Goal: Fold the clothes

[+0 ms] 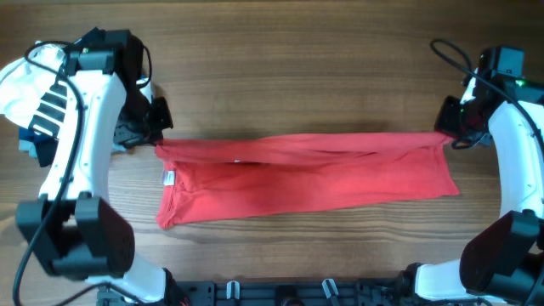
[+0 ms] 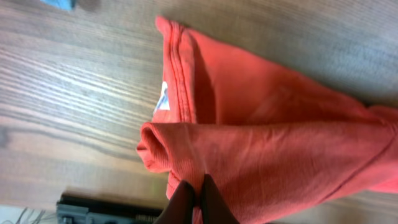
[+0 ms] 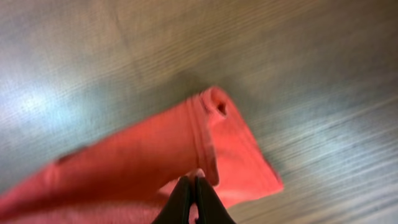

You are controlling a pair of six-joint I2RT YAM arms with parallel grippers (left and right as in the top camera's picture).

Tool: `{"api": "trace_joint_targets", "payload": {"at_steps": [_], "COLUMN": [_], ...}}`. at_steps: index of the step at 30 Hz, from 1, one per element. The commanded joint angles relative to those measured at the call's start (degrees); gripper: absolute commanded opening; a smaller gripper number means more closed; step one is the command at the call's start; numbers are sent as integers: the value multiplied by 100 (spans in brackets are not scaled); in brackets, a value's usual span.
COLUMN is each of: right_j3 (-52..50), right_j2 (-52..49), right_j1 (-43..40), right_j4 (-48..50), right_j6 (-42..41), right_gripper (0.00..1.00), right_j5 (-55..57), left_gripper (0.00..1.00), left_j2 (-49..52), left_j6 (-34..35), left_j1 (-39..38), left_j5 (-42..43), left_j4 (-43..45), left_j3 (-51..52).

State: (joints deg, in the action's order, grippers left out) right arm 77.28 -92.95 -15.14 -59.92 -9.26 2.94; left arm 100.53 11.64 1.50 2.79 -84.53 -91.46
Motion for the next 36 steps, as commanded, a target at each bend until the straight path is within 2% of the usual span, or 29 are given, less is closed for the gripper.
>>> {"api": "trace_joint_targets", "payload": {"at_steps": [1, 9, 15, 29, 36], "right_j3": [11, 9, 9, 9, 9], "right_j2": [125, 125, 122, 31, 26], "right_j1": [-151, -192, -195, -234, -258], "right_j4": [461, 1941, 2594, 2656, 2050], "right_j6": [-280, -278, -520, -577, -566], "right_gripper": [4, 4, 4, 4, 4], "right_j5": [48, -302, 101, 651, 651], "left_gripper": [4, 4, 4, 4, 4], "left_j2": [-363, -367, -367, -365, -365], "left_j6": [98, 273, 385, 380, 387], "left_j1": [-103, -192, -162, -160, -162], "left_j5": [-155, -140, -138, -483, -433], "left_j4": [529, 2378, 3453, 3724, 2907], "left_j3": [468, 673, 673, 678, 684]}}
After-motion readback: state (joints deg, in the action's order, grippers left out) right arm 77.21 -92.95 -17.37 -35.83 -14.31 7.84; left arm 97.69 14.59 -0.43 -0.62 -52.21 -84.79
